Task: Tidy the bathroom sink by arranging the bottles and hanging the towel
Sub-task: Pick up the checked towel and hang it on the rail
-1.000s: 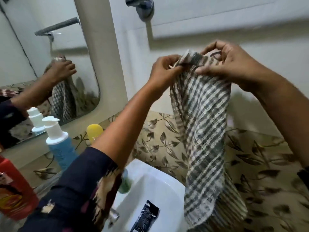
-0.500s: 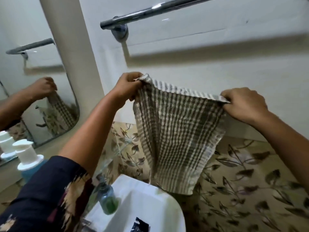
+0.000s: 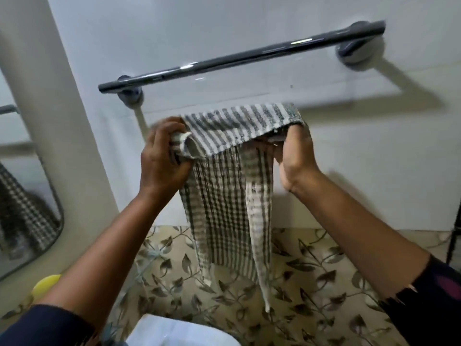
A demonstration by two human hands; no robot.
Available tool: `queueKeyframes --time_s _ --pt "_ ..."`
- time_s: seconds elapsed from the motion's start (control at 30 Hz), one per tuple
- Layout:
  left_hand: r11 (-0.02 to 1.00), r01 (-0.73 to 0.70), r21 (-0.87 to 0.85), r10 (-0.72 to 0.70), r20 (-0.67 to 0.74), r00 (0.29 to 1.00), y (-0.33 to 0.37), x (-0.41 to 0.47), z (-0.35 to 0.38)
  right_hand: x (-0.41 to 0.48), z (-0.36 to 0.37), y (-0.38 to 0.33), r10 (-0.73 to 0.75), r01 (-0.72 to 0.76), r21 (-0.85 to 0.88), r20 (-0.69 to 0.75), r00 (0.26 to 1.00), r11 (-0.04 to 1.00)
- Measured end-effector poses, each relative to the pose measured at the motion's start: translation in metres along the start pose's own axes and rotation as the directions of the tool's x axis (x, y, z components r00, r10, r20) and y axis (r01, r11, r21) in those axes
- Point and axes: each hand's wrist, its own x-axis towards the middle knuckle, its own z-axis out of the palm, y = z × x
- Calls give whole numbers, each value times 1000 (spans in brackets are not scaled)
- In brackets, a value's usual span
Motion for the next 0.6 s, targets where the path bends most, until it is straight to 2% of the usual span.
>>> queueKeyframes --time_s 0.07,0.13,0.17,0.23,0.3,0.43,0.53,0.6 --pt "996 -90 -8 90 -27 996 -3 13 -3 2 4 -7 -284 291 -135 69 956 947" --pt "984 -180 -1 179 -54 982 -8 30 -8 8 7 -17 -551 596 -268 228 802 757" --pt "978 -210 1 209 -60 976 -11 39 -11 11 11 -22 -633 703 -314 307 711 637" --pt "972 -232 16 233 -37 972 -16 59 -17 20 21 -32 -713 823 -350 416 565 448" --pt "973 -225 50 225 2 974 -18 77 -21 33 32 -41 -721 861 -398 489 492 317" --pt "978 -173 113 174 1 985 -16 113 -17 63 50 -56 -607 811 -572 604 517 122" --pt "979 -99 177 98 12 995 -15 138 -10 87 58 -73 -565 812 -582 683 464 -36" --pt "973 -71 219 67 25 997 -16 153 -8 106 61 -86 -452 793 -581 766 457 -183"
